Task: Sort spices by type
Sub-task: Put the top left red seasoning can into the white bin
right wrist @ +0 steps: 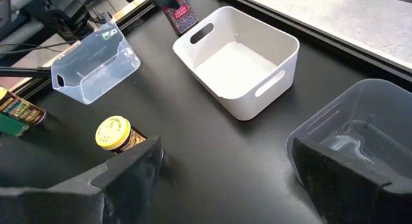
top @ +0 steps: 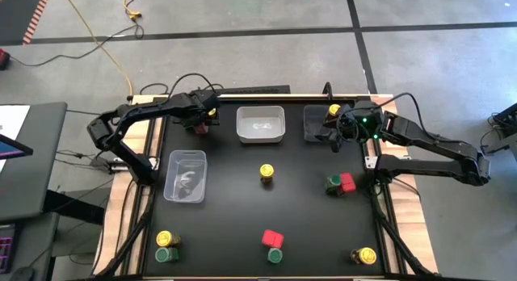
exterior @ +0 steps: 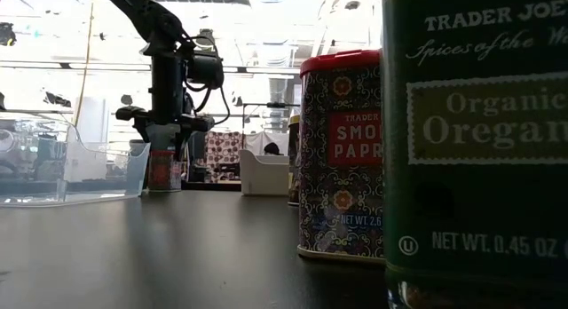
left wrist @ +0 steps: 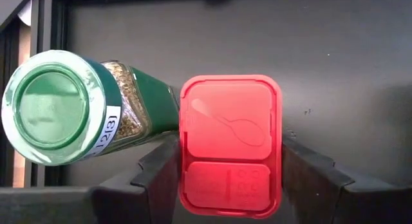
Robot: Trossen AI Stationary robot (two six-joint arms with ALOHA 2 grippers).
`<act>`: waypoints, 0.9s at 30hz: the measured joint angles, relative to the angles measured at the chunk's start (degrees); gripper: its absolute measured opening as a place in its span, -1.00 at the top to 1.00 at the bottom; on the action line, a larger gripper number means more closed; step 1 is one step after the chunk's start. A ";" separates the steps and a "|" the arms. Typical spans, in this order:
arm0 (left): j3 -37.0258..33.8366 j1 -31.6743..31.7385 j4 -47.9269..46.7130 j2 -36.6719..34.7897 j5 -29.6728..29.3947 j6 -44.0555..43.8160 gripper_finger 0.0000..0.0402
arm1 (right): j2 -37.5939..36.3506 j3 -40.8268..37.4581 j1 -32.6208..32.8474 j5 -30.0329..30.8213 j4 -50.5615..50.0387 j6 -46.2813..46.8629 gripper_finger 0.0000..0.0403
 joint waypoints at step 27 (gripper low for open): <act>19.18 -2.40 0.13 -0.24 6.43 19.96 -0.11 | 0.00 0.00 0.01 -0.02 -1.73 0.92 -0.86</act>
